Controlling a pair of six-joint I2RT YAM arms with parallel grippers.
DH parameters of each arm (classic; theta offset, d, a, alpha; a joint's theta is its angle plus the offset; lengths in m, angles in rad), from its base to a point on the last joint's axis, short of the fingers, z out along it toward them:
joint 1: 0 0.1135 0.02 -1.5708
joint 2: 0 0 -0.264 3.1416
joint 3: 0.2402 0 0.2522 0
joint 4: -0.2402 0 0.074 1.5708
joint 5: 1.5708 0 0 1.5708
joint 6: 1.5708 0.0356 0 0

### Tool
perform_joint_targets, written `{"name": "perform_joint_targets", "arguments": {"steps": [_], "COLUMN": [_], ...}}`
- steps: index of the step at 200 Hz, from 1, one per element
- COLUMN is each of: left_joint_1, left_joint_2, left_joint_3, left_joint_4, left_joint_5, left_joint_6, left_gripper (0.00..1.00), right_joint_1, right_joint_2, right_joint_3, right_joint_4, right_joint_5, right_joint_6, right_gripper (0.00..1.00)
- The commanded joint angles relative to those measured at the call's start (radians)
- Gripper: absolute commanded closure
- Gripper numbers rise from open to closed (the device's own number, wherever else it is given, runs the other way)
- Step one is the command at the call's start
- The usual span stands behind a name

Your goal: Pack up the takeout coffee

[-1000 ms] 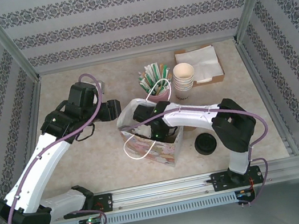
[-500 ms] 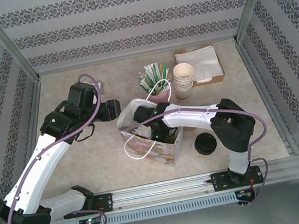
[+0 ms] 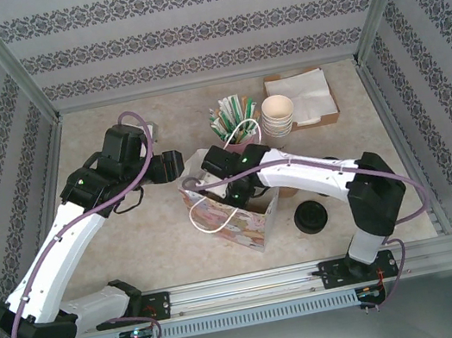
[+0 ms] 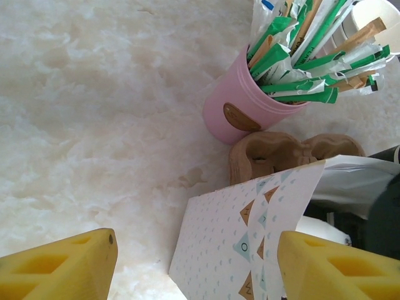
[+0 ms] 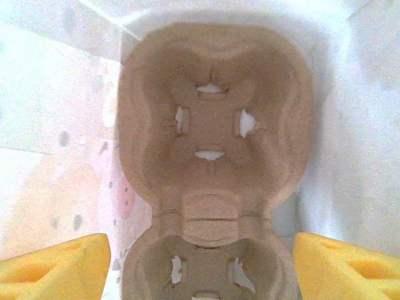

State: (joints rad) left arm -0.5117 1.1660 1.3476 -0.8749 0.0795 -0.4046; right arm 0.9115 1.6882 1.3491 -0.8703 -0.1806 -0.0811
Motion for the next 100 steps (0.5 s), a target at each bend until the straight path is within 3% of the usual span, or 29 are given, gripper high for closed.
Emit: {"name": "perform_joint_targets", "arguments": {"steps": [1,100], "left_joint_1": [-0.014,-0.014], "left_joint_2": [-0.007,0.009], "left_joint_3": [0.005,0.037], "left_joint_4": [0.007,-0.011], "left_joint_5": [0.018,0.014], "left_joint_6": [-0.017,-0.01], "left_gripper": [0.31,0.3], "right_joint_1": [-0.007,-0.005], "right_joint_2": [-0.042,-0.111], "right_joint_3": [0.048,0.156], "right_joint_4": [-0.055,-0.201], "right_joint_5": [0.018,0.021], "right_joint_6": [0.012,0.006], "right_gripper": [0.22,0.25]}}
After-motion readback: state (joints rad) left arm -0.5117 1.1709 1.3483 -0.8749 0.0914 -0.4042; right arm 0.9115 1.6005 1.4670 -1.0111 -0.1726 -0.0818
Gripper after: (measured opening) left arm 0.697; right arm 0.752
